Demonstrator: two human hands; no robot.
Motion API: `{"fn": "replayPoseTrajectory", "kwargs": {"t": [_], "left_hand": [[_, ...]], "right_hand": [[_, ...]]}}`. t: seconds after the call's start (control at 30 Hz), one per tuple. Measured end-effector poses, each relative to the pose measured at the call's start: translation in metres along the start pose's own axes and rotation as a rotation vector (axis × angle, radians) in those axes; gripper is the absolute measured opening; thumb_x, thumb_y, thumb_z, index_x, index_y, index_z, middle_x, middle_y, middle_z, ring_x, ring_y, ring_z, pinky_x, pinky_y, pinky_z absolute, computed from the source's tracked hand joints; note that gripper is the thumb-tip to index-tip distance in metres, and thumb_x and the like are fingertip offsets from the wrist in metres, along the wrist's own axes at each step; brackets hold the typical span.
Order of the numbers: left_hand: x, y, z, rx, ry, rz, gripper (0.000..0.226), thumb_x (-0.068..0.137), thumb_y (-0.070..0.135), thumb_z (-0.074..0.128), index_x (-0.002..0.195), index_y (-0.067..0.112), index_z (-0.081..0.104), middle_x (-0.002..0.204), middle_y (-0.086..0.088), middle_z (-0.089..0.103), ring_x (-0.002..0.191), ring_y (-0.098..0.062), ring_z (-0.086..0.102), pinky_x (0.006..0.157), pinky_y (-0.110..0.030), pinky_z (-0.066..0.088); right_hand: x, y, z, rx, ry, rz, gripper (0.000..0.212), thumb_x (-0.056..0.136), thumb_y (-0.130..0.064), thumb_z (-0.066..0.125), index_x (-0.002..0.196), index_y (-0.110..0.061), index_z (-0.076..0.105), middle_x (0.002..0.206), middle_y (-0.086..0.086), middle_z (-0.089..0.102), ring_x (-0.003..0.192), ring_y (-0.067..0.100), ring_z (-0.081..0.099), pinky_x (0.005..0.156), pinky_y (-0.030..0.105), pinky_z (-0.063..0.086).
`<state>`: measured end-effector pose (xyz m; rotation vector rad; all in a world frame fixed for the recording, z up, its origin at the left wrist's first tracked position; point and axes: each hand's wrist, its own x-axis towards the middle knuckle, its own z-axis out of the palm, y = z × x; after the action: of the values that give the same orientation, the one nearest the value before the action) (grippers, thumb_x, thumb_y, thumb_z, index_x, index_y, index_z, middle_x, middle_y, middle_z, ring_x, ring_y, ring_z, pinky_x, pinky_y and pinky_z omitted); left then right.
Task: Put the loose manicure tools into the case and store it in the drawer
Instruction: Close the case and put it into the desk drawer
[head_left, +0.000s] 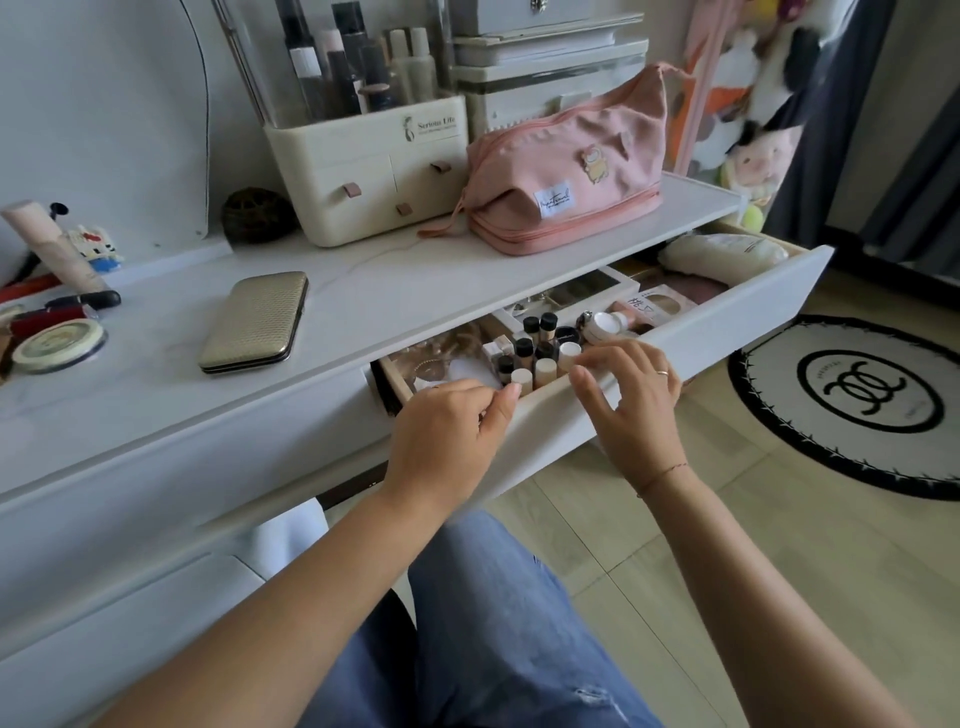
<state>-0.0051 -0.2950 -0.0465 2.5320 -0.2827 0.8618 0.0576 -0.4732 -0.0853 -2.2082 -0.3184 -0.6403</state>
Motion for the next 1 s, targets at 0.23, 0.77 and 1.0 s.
{"fn": "replayPoseTrajectory", "kwargs": {"t": [0.23,0.77,1.0], "left_hand": [[-0.010,0.017,0.002,-0.092,-0.117,0.090,0.061,0.093,0.050,0.036,0.057,0.008,0.063,0.052,-0.001,0.057,0.055,-0.018,0.053,0.051,-0.038,0.040],[0.026,-0.110,-0.112,-0.019,0.296,-0.477,0.034,0.095,0.032,0.045,0.113,0.011,0.064,0.117,-0.007,0.062,0.111,-0.021,0.053,0.090,-0.022,0.035],[0.041,-0.165,-0.133,-0.112,0.025,-0.892,0.039,0.096,0.039,0.040,0.114,0.010,0.060,0.119,-0.007,0.061,0.095,-0.018,0.052,0.079,-0.025,0.032]], "right_hand": [[-0.028,-0.002,-0.022,-0.004,0.141,0.054,0.026,0.087,-0.053,0.042,0.078,-0.033,0.055,0.091,-0.015,0.056,0.100,0.000,0.036,0.097,0.032,0.019],[0.059,-0.167,0.044,0.651,-0.551,0.161,0.038,0.094,-0.037,0.048,0.120,-0.011,0.058,0.107,-0.001,0.061,0.105,0.014,0.059,0.098,0.032,0.048],[0.095,-0.224,0.131,0.789,-0.825,0.514,0.023,0.095,-0.027,0.048,0.082,-0.008,0.050,0.071,0.007,0.038,0.062,0.017,0.041,0.070,0.032,0.041]]}}
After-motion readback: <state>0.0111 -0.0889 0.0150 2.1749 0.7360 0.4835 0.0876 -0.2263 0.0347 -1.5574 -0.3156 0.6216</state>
